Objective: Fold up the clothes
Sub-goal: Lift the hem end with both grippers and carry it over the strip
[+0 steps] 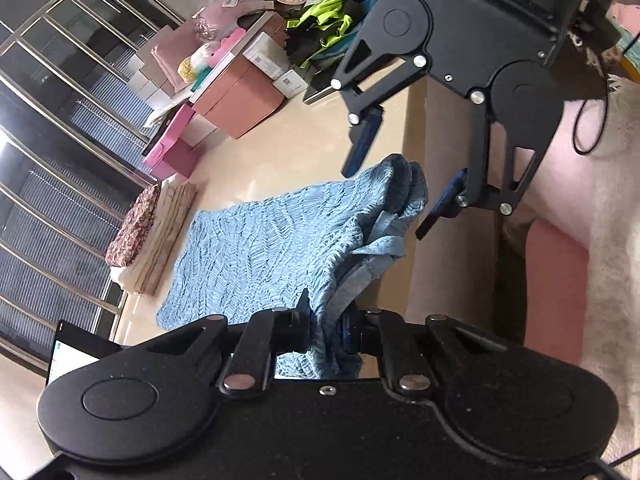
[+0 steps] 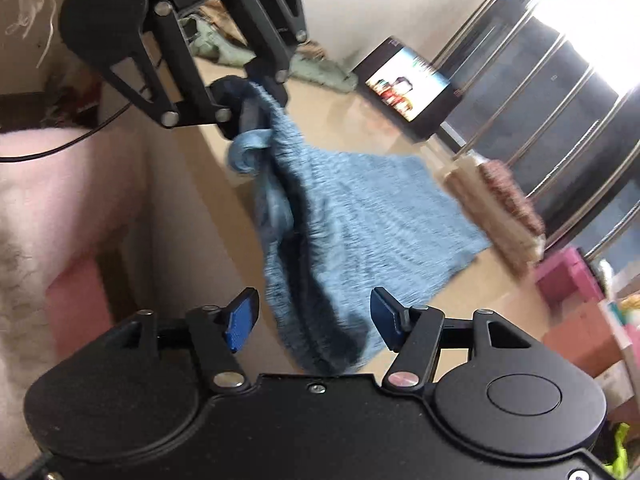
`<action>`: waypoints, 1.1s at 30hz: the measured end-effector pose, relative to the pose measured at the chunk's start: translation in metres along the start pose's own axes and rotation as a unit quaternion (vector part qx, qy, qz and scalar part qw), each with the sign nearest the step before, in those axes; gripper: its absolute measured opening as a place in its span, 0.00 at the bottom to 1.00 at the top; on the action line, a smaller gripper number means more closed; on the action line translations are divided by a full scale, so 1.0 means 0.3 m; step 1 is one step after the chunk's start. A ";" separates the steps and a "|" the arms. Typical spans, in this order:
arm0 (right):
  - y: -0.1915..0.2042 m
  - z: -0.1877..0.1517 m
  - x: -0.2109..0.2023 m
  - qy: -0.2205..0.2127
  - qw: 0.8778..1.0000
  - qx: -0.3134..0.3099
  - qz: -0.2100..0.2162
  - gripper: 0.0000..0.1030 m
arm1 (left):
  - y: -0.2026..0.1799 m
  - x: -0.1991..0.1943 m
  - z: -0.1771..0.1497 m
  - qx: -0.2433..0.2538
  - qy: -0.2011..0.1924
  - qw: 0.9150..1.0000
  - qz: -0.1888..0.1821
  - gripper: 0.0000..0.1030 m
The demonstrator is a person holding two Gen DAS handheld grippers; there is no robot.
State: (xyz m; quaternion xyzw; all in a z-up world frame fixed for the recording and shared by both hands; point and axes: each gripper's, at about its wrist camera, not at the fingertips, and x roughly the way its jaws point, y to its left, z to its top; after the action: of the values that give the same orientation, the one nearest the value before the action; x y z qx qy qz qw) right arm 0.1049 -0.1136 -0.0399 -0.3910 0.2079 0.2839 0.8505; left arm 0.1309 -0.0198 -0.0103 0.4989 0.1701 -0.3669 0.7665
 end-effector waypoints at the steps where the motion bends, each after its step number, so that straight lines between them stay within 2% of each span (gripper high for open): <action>1: 0.005 0.001 0.002 0.001 1.000 -0.009 -0.001 0.67 | -0.001 -0.002 -0.003 -0.003 0.003 1.000 -0.002 0.13; 3: 0.015 0.004 0.008 0.005 1.000 -0.025 0.002 0.68 | -0.008 -0.015 -0.010 -0.013 0.006 1.000 -0.004 0.13; 6: 0.034 0.011 0.020 0.002 0.999 -0.053 0.001 0.64 | -0.011 -0.032 -0.013 -0.023 0.007 1.000 -0.003 0.13; 8: 0.044 0.019 0.025 -0.002 0.997 -0.073 -0.007 0.50 | -0.011 -0.042 -0.014 -0.021 0.006 1.000 -0.002 0.13; 13: 0.073 0.024 0.021 0.009 0.987 -0.161 -0.028 0.45 | -0.027 -0.056 -0.024 -0.001 0.009 1.000 0.008 0.13; 15: 0.076 0.026 0.017 0.017 0.982 -0.186 -0.024 0.39 | -0.037 -0.058 -0.028 0.000 0.009 1.000 0.007 0.13; 16: 0.074 0.030 0.017 0.022 0.981 -0.191 -0.018 0.31 | -0.043 -0.059 -0.031 0.001 0.009 1.000 0.007 0.13; 18: 0.075 0.035 0.022 0.031 0.979 -0.200 -0.010 0.28 | -0.054 -0.052 -0.033 0.011 0.009 1.000 0.013 0.13; 21: 0.093 0.041 0.024 0.046 0.974 -0.221 -0.005 0.14 | -0.070 -0.046 -0.037 0.014 0.012 1.000 0.013 0.13; 25: 0.118 0.052 0.003 0.064 0.971 -0.228 0.000 0.13 | -0.092 -0.045 -0.045 0.024 0.020 0.999 0.007 0.13; 28: 0.112 0.074 -0.018 0.075 0.976 -0.206 0.017 0.12 | -0.109 -0.065 -0.047 0.030 0.026 0.999 -0.009 0.13; 30: 0.103 0.088 -0.046 0.075 0.979 -0.185 0.038 0.11 | -0.105 -0.086 -0.049 0.019 0.027 0.999 -0.025 0.13; 33: 0.072 0.115 -0.097 0.073 0.981 -0.160 0.077 0.11 | -0.052 -0.117 -0.048 -0.015 0.033 0.997 -0.071 0.13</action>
State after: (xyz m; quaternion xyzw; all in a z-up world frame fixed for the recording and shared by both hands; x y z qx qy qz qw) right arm 0.0736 -0.0844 -0.0139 -0.5242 0.2506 0.3488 0.7354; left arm 0.0974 0.0032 -0.0046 0.4857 0.2362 -0.4008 0.7400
